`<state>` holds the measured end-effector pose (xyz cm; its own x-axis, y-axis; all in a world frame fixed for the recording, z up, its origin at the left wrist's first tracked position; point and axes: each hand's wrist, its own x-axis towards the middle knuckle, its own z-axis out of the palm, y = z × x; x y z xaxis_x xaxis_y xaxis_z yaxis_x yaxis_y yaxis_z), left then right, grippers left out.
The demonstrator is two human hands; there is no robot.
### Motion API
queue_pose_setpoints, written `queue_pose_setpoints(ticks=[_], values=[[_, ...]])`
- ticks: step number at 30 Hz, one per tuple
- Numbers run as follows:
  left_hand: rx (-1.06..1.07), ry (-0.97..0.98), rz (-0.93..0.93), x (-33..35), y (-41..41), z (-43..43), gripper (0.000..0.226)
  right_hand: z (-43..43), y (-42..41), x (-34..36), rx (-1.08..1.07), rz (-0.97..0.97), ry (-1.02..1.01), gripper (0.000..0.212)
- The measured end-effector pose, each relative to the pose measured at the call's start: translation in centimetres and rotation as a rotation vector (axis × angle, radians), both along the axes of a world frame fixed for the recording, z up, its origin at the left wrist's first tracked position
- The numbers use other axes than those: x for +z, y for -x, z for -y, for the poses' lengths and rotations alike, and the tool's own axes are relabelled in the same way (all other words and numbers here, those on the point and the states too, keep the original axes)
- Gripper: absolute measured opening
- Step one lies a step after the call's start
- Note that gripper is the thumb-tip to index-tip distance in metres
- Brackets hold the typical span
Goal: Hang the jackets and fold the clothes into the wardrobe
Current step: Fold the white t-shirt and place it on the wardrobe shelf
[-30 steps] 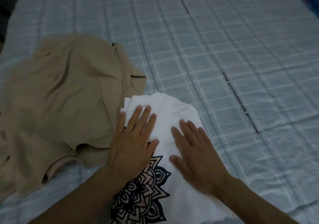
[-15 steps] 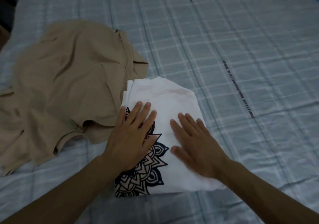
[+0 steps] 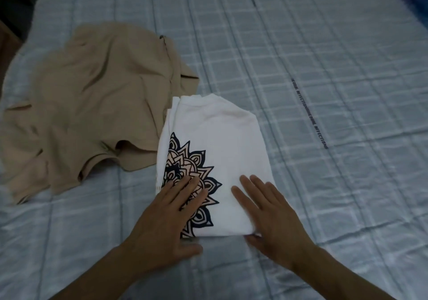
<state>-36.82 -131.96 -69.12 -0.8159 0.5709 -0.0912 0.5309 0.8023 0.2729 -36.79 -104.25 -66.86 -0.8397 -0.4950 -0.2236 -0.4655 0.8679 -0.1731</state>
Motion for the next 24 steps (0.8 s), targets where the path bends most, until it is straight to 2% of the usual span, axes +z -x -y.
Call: queue_pose_setpoints(ticks=[4, 8, 13, 16, 21, 24], values=[[0.057, -0.043, -0.082, -0.9, -0.5, -0.3, 0.098, 0.6, -0.4, -1.1, -0.079, -0.139, 0.073, 0.110], [0.131, -0.075, -0.268, -0.9, -0.1, -1.9, 0.072, 1.5, -0.9, -1.6, -0.155, -0.234, 0.123, 0.084], [0.163, -0.160, -0.313, 0.7, -1.4, -1.9, 0.067, 2.1, -1.1, 0.5, -0.178, -0.244, 0.143, 0.061], [0.169, -0.211, -0.235, 1.7, -3.8, -1.5, 0.058, 1.7, -2.9, 2.1, -0.136, -0.139, 0.114, 0.057], [0.102, -0.266, 0.074, 3.5, -9.6, -0.6, 0.056, 0.6, -7.6, 6.2, -0.013, 0.161, -0.013, 0.048], [0.014, -0.265, 0.229, 6.4, -9.2, 0.0, 0.029, -0.2, -7.3, 8.8, 0.067, 0.345, -0.041, 0.049]])
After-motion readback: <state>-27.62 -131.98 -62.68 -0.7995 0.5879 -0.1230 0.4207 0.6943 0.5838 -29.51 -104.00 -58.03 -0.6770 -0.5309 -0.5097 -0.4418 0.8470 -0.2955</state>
